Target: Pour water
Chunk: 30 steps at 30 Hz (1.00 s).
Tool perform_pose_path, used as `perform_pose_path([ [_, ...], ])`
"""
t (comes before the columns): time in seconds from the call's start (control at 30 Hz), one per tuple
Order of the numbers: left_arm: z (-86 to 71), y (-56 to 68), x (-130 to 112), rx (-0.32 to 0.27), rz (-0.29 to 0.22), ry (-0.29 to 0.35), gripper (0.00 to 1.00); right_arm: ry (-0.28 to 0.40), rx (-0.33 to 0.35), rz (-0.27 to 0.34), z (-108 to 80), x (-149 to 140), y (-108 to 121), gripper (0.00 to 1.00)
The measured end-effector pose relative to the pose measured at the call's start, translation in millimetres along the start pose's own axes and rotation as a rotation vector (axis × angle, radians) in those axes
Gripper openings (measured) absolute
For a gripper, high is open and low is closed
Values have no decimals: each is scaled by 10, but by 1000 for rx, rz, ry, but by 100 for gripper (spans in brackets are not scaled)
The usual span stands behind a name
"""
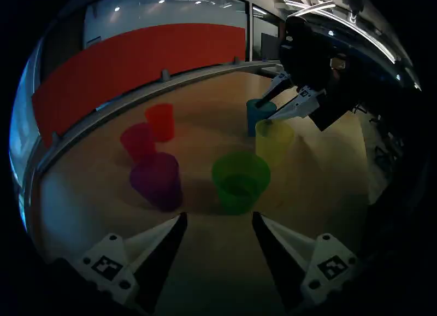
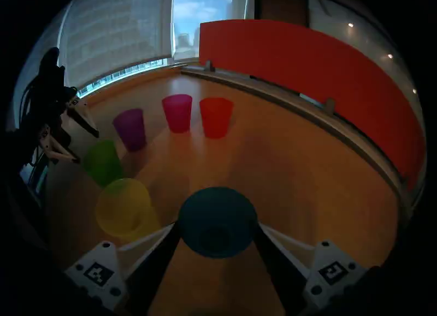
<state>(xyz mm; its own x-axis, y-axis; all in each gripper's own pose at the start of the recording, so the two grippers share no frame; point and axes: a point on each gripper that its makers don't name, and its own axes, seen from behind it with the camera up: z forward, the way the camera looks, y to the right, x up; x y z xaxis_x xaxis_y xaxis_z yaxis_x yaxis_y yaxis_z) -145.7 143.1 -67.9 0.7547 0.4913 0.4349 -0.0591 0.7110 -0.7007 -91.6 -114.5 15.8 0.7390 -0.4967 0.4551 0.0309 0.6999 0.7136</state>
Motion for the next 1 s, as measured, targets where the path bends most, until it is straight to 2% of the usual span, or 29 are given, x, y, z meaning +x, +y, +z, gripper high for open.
perform_pose_path([
  [0.3,-105,-118,-33,41,-35,15,88,-9,-24,-7,-144,-127,13,98],
  [0.77,-393,-513,2,179,-133,104,88,36,-89,27,-558,-272,-2,98],
  [1.0,-518,-619,7,230,-172,145,88,53,-139,46,-774,-350,-20,98],
])
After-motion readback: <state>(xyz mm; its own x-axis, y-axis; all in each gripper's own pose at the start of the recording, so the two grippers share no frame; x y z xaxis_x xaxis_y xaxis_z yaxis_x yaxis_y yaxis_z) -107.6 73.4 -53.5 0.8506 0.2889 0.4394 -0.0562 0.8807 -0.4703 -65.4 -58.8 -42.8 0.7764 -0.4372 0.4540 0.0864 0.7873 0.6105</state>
